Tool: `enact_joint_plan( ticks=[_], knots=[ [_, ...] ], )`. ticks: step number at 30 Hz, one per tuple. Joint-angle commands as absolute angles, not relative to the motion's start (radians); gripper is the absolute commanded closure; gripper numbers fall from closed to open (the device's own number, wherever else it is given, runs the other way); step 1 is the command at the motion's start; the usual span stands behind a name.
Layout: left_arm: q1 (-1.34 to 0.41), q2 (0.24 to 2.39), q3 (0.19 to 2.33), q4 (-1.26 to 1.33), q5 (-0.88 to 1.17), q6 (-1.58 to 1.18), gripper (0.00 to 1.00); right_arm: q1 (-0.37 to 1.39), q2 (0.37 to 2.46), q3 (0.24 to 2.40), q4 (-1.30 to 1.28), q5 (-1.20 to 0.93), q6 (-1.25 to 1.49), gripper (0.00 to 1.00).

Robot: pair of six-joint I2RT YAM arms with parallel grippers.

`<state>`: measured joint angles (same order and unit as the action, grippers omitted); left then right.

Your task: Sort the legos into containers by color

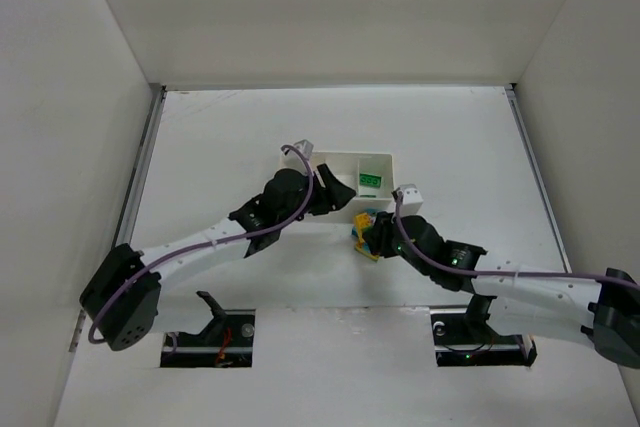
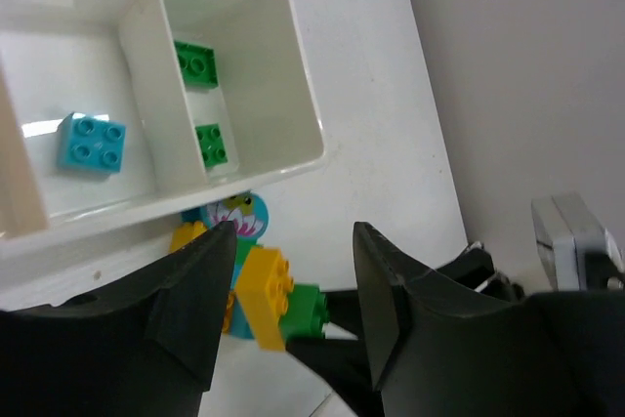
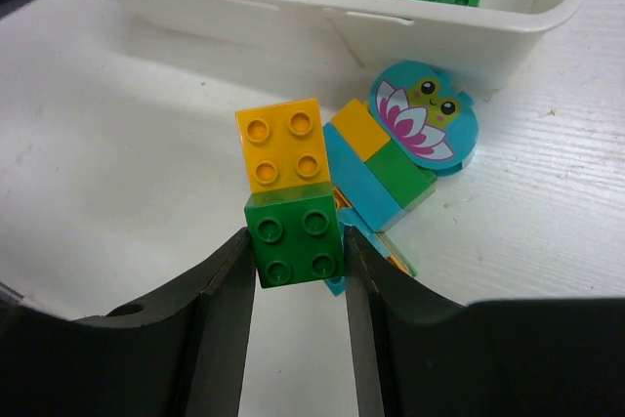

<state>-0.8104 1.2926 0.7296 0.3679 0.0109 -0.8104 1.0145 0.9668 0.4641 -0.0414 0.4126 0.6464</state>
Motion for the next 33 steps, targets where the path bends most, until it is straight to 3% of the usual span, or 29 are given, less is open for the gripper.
enact_joint_plan(
  ticks=[1, 7, 17, 24, 29, 33],
  knots=[
    [-0.820, 1.206, 0.658, 0.291, -0.002, -0.790, 0.50, 1.009, 1.000, 0.540, 0.014, 0.420, 0.608, 0.81],
    [-0.844, 1.164, 0.614, 0.308, 0.000, -0.790, 0.46, 1.010, 1.049, 0.589, 0.044, 0.400, 0.611, 0.81],
    [-0.861, 1.213, 0.609, 0.394, -0.003, -0.804, 0.48, 1.022, 1.049, 0.592, 0.083, 0.364, 0.649, 0.81],
    [-0.863, 1.232, 0.588, 0.472, -0.026, -0.819, 0.59, 1.024, 1.032, 0.574, 0.117, 0.324, 0.660, 0.81],
    [-0.864, 1.256, 0.592, 0.492, -0.020, -0.831, 0.61, 1.024, 1.016, 0.551, 0.164, 0.293, 0.667, 0.81],
    [-0.863, 1.244, 0.584, 0.497, -0.028, -0.833, 0.78, 1.019, 1.000, 0.531, 0.186, 0.278, 0.680, 0.81]
  ],
)
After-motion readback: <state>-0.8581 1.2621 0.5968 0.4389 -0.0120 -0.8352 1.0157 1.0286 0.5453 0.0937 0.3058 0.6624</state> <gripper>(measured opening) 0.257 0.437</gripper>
